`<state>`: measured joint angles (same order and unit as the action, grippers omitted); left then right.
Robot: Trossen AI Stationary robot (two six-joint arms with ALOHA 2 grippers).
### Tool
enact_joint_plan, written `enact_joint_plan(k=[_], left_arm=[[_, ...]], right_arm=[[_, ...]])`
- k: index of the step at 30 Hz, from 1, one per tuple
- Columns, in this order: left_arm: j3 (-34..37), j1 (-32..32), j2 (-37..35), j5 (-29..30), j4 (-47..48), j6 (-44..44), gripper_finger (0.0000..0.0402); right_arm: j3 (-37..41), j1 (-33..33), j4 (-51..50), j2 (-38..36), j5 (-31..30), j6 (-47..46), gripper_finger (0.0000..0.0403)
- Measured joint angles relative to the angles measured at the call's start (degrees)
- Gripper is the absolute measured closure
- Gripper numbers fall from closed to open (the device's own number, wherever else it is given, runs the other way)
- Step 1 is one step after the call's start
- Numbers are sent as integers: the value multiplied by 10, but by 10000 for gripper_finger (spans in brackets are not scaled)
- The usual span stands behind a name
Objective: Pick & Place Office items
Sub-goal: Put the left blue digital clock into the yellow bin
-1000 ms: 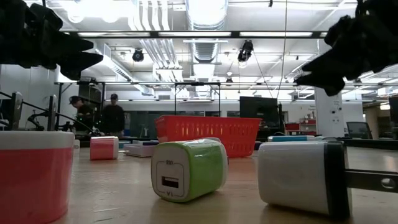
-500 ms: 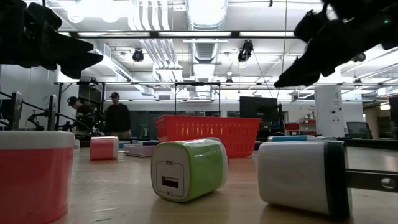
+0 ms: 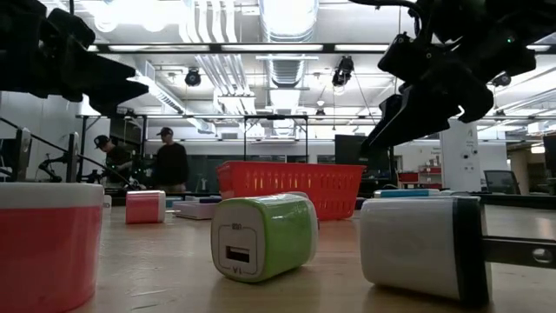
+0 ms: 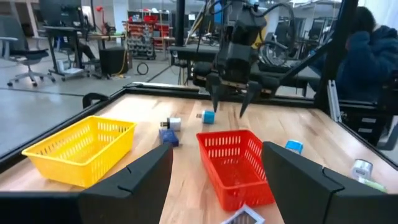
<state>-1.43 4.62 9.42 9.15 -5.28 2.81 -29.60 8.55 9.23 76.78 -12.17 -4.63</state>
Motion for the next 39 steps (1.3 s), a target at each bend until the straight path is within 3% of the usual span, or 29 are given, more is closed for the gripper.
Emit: enact_joint_plan(k=[7, 14, 28, 33, 39], left_arm=[[-13, 0, 91, 22, -25, 8, 137], [-102, -1, 228, 35, -26, -40, 118], [-403, -58, 614, 89, 209, -102, 117], [-475, -100, 700, 84, 275, -114, 117], [-500, -155, 763, 40, 294, -120, 117]], right_arm=[[8, 6, -15, -22, -3, -1, 154], [23, 6, -37, -67, -5, -1, 154], [28, 29, -61, -89, -16, -2, 154], [36, 44, -62, -89, -15, -10, 154], [46, 55, -61, -89, -15, -18, 154]])
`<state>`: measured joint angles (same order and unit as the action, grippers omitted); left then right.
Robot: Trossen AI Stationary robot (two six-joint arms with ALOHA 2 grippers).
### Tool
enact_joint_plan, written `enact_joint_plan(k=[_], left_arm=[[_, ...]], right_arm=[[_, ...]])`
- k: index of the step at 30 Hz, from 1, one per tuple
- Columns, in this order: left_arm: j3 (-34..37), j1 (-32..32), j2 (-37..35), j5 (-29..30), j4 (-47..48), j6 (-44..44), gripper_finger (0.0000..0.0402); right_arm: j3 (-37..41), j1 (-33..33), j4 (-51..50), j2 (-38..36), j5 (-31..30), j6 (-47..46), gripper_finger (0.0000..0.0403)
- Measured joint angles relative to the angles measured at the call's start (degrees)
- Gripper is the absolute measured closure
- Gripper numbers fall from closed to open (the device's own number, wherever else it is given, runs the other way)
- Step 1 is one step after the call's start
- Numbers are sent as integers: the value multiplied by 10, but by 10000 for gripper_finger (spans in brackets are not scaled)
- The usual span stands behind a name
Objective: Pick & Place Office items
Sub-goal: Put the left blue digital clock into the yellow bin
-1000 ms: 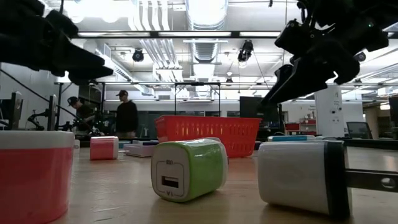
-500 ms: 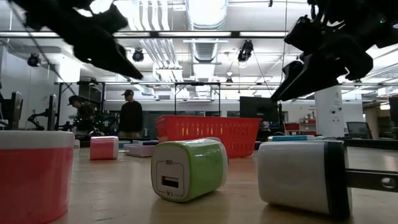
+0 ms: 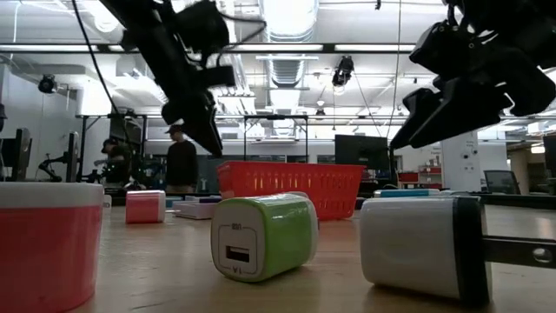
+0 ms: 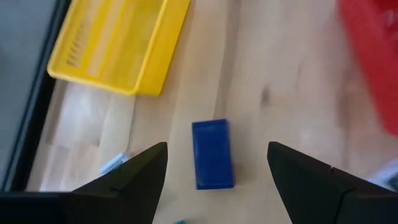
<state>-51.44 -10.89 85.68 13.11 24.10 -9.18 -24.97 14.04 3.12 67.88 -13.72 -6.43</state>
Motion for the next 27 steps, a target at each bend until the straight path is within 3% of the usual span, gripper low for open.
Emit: enact_joint_plan(k=[8, 27], left_arm=[[0, -46, 45, -31, -3, -7, 117], [1, -61, 57, -68, -32, -11, 117]], right_arm=[[2, 0, 3, 0, -15, -2, 154], [2, 0, 5, -31, -15, 0, 154]])
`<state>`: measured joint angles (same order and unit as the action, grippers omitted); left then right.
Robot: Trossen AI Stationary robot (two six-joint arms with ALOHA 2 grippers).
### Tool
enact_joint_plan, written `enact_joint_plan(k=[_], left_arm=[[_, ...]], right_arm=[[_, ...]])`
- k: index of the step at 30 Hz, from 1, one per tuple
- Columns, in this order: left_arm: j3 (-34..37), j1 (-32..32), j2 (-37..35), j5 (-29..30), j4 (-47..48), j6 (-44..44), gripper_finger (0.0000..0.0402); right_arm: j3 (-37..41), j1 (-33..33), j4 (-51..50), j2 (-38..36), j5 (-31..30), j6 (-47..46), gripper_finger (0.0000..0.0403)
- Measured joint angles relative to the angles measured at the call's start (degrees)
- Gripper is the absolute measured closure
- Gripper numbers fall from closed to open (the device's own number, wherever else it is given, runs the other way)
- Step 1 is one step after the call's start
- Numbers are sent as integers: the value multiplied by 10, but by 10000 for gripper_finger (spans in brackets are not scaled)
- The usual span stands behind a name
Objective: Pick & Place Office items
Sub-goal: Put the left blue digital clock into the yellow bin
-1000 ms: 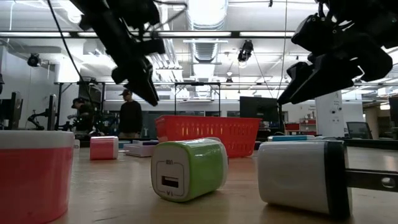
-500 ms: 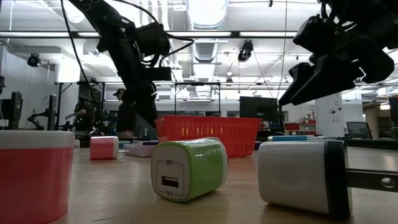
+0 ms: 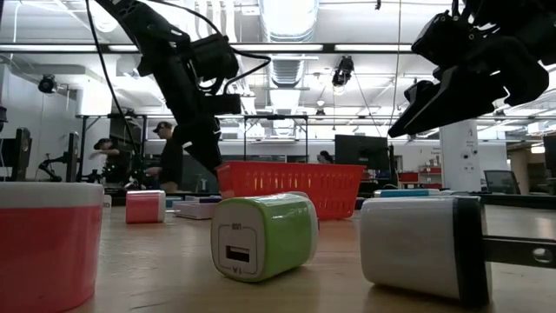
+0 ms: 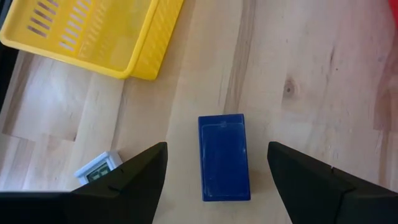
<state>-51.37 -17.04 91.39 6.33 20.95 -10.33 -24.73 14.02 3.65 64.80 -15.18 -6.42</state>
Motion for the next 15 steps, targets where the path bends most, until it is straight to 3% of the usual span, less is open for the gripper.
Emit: enact_joint_plan(k=[15], left_arm=[[0, -1, 0, -13, -3, -2, 117]], right_arm=[[0, 0, 0, 0, 0, 0, 154]])
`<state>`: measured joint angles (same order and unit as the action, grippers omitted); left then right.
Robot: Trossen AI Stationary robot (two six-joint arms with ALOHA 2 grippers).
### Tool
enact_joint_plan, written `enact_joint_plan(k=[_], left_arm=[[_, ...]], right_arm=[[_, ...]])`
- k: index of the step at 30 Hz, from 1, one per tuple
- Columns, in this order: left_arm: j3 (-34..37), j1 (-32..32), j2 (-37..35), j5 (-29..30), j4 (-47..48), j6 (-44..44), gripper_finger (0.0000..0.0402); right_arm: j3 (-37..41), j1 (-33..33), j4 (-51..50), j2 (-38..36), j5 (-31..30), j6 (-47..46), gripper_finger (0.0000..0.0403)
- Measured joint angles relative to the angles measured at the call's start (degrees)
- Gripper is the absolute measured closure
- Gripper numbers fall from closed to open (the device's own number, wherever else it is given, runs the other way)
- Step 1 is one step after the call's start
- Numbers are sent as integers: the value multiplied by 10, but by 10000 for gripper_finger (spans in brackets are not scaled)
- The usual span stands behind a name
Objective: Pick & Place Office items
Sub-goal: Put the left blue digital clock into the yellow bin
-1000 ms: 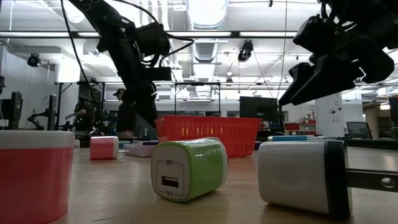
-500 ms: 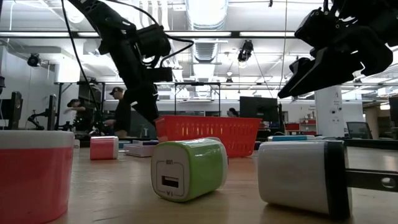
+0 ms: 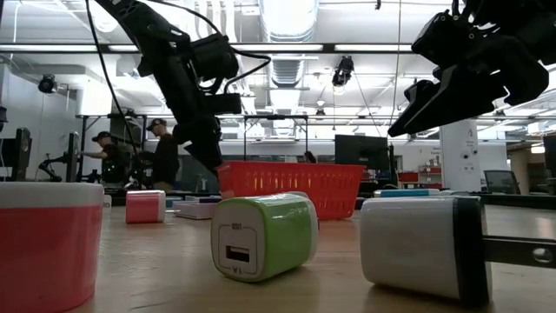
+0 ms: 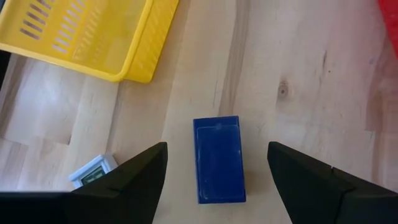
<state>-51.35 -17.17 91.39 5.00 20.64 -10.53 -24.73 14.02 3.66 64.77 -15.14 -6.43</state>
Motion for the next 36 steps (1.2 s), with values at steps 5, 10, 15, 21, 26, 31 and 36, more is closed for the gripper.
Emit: enact_joint_plan(k=[5, 10, 15, 21, 26, 31, 36], left_arm=[[-1, -19, 8, -38, -1, 11, 117], [-1, -39, 35, -45, 0, 14, 117], [-10, -41, 65, -48, -1, 13, 117], [-39, -41, 119, -63, 5, 11, 117], [-61, -41, 145, -68, 26, 11, 117], [-59, -41, 134, -65, 26, 9, 117], [-58, -41, 136, -67, 27, 11, 117]], right_arm=[[0, 0, 0, 0, 0, 0, 154], [0, 0, 0, 0, 1, 0, 154], [0, 0, 1, 0, 1, 0, 154], [0, 0, 0, 0, 1, -1, 154], [0, 0, 0, 0, 1, -3, 154], [0, 0, -2, 0, 1, -3, 154], [0, 0, -2, 1, 1, -3, 154]])
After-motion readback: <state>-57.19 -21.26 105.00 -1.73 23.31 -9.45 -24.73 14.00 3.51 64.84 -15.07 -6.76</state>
